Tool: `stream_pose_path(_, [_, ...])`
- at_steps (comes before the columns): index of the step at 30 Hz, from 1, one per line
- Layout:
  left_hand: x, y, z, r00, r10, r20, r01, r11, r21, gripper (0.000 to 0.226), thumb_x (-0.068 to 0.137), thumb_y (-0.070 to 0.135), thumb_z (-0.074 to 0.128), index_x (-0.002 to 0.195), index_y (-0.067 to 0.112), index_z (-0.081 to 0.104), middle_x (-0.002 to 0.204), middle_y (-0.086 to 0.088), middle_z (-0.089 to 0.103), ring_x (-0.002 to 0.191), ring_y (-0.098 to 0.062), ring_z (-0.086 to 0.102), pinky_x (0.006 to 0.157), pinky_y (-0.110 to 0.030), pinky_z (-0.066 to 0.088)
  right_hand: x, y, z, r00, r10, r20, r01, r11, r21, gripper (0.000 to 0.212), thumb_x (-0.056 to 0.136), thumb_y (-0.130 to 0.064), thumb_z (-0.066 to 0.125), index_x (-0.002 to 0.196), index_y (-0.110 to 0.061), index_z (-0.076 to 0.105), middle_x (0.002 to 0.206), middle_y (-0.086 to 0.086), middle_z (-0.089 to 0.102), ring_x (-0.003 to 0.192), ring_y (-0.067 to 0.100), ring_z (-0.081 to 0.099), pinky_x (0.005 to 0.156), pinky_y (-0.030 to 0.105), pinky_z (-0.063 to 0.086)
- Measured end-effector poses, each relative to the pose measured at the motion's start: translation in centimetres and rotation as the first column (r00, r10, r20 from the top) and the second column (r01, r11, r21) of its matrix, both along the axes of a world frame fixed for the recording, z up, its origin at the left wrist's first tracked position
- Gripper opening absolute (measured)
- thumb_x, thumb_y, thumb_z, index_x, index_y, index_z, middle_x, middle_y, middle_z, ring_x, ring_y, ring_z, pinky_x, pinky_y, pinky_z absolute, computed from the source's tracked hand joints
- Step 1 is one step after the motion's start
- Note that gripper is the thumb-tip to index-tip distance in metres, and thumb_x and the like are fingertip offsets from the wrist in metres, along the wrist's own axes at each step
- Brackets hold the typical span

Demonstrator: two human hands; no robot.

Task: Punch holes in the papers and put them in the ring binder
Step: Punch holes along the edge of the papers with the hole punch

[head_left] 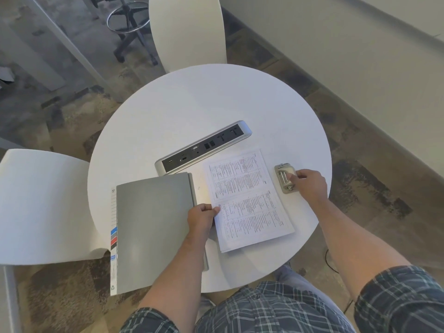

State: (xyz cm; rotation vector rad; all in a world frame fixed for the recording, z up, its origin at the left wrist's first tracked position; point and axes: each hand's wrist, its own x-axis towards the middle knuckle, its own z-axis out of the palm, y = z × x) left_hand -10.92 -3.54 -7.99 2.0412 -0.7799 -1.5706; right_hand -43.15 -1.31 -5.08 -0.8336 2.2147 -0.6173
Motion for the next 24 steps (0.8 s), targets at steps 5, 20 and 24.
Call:
stream_pose_path(5, [0.0, -0.9, 0.1, 0.998, 0.055, -0.004, -0.055, 0.998, -0.006, 0.017, 0.083, 0.001, 0.082, 0.076, 0.006, 0.067, 0.085, -0.014, 0.075, 0.072, -0.027, 0.069, 0.077, -0.042, 0.062, 0.0, -0.7, 0.6, 1.0, 0.023, 0.012, -0.023, 1.0, -0.001, 0.028, 0.089, -0.044, 0.075, 0.089, -0.016, 0.075, 0.078, 0.001, 0.072, 0.073, 0.022, 0.065, 0.065, 0.033, 0.046])
stream_pose_path(20, [-1.5, 0.5, 0.3, 0.997, 0.05, 0.054, -0.048, 0.998, -0.037, 0.016, 0.083, 0.004, 0.082, 0.076, 0.006, 0.068, 0.086, -0.014, 0.075, 0.069, -0.025, 0.067, 0.069, -0.035, 0.06, 0.5, 1.0, 0.0, 0.996, 0.082, 0.044, -0.083, 0.996, 0.013, 0.029, 0.085, -0.05, 0.077, 0.085, -0.021, 0.078, 0.078, 0.0, 0.076, 0.077, 0.026, 0.071, 0.067, 0.035, 0.05])
stream_pose_path(24, [-1.8, 0.6, 0.4, 0.989, 0.025, 0.145, -0.016, 0.998, -0.063, 0.02, 0.082, 0.01, 0.083, 0.071, 0.01, 0.067, 0.08, -0.007, 0.074, 0.07, -0.024, 0.066, 0.074, -0.038, 0.061, 0.7, 1.3, 0.0, 0.994, 0.086, 0.069, -0.087, 0.996, 0.009, 0.026, 0.086, -0.049, 0.077, 0.089, -0.024, 0.078, 0.081, -0.004, 0.075, 0.08, 0.023, 0.071, 0.067, 0.033, 0.048])
